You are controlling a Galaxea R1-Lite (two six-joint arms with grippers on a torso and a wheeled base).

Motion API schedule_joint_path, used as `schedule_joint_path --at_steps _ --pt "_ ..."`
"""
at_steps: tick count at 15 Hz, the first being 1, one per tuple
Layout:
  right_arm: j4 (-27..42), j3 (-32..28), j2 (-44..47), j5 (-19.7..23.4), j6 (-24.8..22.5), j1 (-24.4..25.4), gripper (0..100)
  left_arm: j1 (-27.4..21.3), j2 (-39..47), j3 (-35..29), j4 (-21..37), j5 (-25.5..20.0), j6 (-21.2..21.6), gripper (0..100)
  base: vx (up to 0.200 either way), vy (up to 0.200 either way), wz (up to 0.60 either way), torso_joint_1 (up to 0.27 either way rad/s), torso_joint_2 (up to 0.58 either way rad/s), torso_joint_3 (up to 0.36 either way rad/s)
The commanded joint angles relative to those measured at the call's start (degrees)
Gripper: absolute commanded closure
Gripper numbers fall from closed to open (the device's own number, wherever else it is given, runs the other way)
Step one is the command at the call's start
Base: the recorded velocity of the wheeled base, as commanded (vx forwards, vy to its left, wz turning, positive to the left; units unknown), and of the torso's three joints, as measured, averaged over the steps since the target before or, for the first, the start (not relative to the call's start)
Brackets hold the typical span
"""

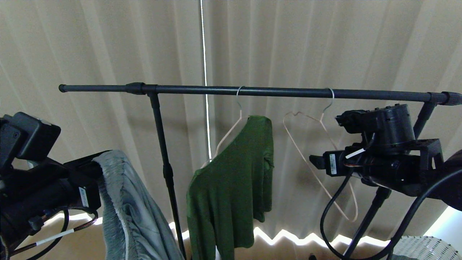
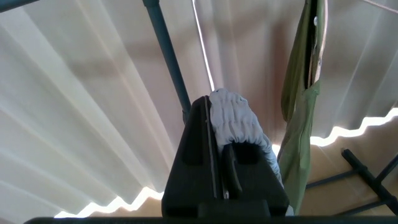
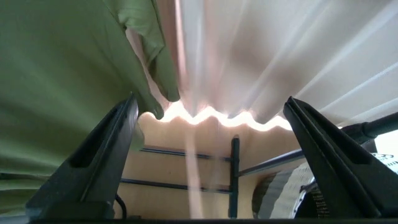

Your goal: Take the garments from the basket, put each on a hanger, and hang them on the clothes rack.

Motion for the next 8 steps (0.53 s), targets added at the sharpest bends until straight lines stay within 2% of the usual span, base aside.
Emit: schedule_joint_path --at_steps 1,4,5,8 --pt "-0.2 -0.8 2.4 -0.2 -0.4 -0.3 0 0.0 0.0 0.0 -0.1 0.0 0.0 100 0.0 0.0 0.0 0.0 0.0 0.0" --pt "-0.2 -1.2 2.4 -0.3 -0.5 -0.5 0 0.1 -0.6 0.0 0.0 0.0 0.0 100 0.0 0.0 0.0 0.0 0.0 0.0" --pt "-0.2 -1.0 2.1 -0.3 -0.5 -0.6 100 0.0 -0.7 0.0 0.0 0.0 0.0 100 0.0 0.0 0.0 0.0 0.0 0.0" --pt "-0.1 -1.0 1.5 -0.3 -0.5 -0.8 100 0.0 -0.7 0.0 0.0 -0.1 0.0 100 0.0 0.0 0.0 0.0 0.0 0.0"
